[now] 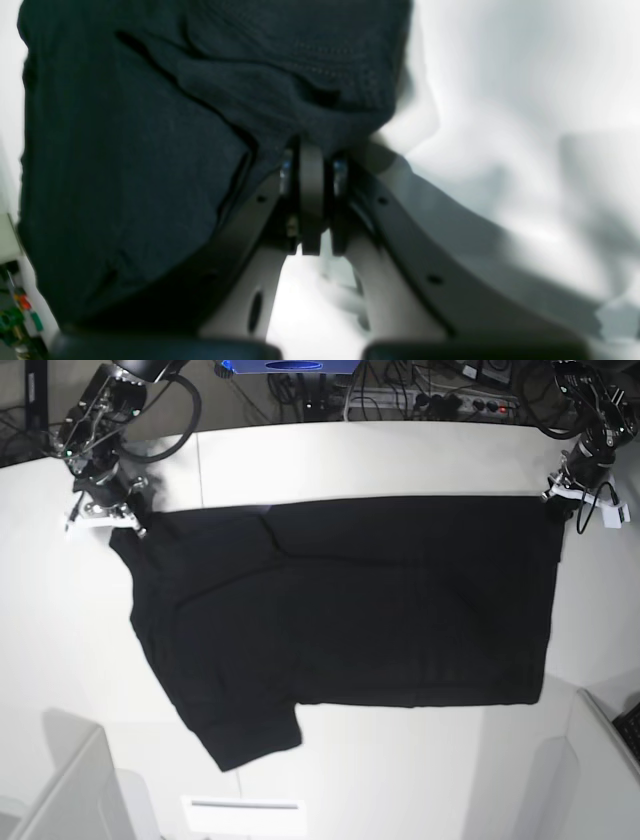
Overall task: Fold the T-shirt properly
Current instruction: 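Pull both held corners back toward the robot, straightening the shirt, then release the corners and move the right gripper to the shirt's side edge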
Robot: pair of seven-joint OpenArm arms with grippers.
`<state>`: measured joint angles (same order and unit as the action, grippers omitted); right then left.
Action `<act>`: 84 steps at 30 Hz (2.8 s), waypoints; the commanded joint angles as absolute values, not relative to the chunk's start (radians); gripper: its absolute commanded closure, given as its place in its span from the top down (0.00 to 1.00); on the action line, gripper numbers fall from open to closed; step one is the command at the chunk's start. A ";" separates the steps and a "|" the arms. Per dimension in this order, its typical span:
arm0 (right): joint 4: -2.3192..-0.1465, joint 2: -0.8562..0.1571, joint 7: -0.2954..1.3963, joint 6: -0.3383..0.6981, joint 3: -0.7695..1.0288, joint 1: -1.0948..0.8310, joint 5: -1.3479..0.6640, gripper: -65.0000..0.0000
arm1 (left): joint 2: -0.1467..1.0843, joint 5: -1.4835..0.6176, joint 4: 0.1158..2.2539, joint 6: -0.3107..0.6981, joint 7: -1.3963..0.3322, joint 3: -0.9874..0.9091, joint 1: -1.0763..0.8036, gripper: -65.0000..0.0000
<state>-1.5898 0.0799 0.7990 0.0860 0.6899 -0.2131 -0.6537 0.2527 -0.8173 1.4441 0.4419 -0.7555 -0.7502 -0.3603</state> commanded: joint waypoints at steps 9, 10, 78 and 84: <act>-1.732 0.090 0.797 0.085 0.694 -0.309 -0.661 0.00 | 0.268 -0.832 1.495 0.441 -0.740 -0.759 -0.449 0.00; -1.739 0.090 0.797 0.085 0.694 -0.323 -0.661 0.00 | 0.268 -0.832 1.498 0.441 -0.740 -0.759 -0.456 0.00; -2.002 0.108 0.857 0.087 0.848 -0.489 -0.760 0.53 | 0.228 -0.831 1.807 0.559 -0.739 -1.064 -0.605 0.38; -1.957 -0.021 0.848 0.087 0.636 -0.344 -0.760 0.52 | 0.231 -0.825 1.821 0.558 -0.740 -1.064 -0.521 0.00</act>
<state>-1.9408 -0.0135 0.8639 0.0822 0.6319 -0.3462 -0.7479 0.2138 -0.8116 1.8038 0.5541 -0.7612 -1.0565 -0.5167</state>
